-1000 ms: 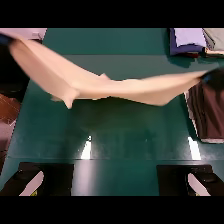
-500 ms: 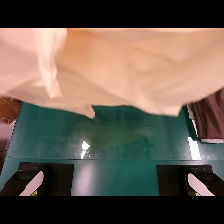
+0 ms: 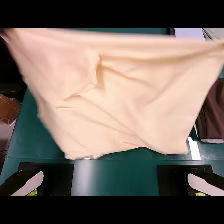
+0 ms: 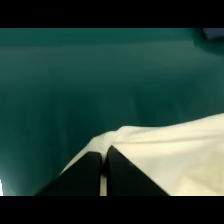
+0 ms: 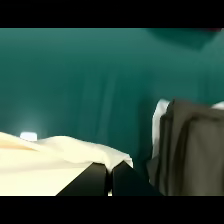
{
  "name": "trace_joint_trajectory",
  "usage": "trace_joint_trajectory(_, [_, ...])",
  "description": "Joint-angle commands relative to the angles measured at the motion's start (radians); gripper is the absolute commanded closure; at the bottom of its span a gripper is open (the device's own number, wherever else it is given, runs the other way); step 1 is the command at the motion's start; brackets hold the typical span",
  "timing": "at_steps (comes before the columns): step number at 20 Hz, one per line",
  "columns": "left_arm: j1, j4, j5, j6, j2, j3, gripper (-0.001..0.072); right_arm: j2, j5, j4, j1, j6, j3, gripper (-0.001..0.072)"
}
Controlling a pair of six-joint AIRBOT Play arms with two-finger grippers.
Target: Fold the shirts.
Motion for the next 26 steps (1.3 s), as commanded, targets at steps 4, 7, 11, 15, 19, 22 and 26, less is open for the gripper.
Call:
trace_joint_trajectory(4, [0.002, -0.044, 0.083, 0.100, -0.445, -0.140, 0.0682, -0.399, -0.073, 0.001, -0.001, -0.071, -0.040, 0.0697])
trace_joint_trajectory(7, [0.002, -0.070, 0.185, 0.119, -0.580, -0.094, 0.0681, -0.535, -0.106, 0.007, -0.001, -0.071, 0.083, 0.0695])
trace_joint_trajectory(11, [0.002, -0.068, 0.151, 0.163, -0.595, -0.033, 0.0681, -0.560, -0.104, 0.008, -0.014, -0.085, 0.168, 0.0695])
trace_joint_trajectory(15, [-0.011, -0.041, -0.046, 0.168, -0.593, -0.056, 0.0682, -0.425, -0.086, 0.019, -0.052, -0.090, -0.066, 0.0695])
trace_joint_trajectory(19, [-0.055, -0.003, -0.027, 0.167, -0.593, -0.184, 0.0681, -0.329, -0.156, 0.096, -0.078, -0.105, -0.323, 0.0695])
trace_joint_trajectory(22, [-0.079, -0.004, 0.005, 0.160, -0.593, -0.249, 0.0679, -0.325, -0.166, 0.113, -0.077, -0.105, -0.411, 0.0694])
trace_joint_trajectory(26, [-0.078, 0.004, -0.016, 0.127, -0.591, -0.254, 0.0192, -0.319, -0.164, 0.177, -0.084, -0.113, -0.443, 0.0299])
